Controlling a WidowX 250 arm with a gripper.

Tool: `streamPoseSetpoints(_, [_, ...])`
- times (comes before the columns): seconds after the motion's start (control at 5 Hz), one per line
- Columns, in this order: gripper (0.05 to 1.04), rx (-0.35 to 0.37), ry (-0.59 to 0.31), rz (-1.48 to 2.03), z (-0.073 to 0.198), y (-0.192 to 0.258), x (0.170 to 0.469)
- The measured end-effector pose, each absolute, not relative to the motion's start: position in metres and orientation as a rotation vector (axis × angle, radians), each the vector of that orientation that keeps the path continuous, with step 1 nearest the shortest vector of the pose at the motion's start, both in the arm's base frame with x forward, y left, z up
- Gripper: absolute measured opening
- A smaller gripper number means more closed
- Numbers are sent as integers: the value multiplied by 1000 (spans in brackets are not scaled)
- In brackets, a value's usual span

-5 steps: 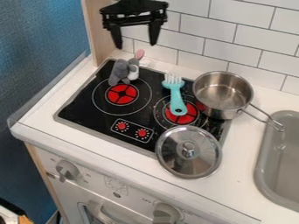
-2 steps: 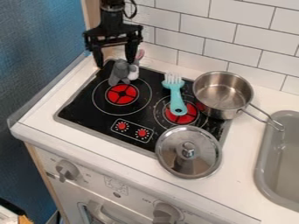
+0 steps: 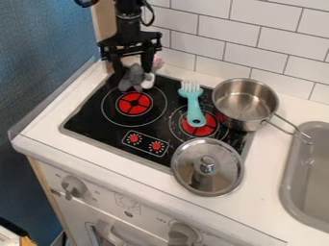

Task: Put the gray object inside the silver pot

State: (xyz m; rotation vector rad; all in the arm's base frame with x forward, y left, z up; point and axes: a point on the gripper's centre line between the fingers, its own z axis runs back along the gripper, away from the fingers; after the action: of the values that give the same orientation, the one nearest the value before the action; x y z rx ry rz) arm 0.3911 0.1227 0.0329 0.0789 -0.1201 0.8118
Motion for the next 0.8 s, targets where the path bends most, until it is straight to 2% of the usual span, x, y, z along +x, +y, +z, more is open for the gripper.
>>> streamPoseSetpoints(0.2, [404, 78, -125, 794, 33, 117, 393])
streamPoseSetpoints(0.4, [280, 70, -122, 798, 32, 116, 393])
streamPoseSetpoints(0.8, [249, 47, -120, 761, 32, 108, 391])
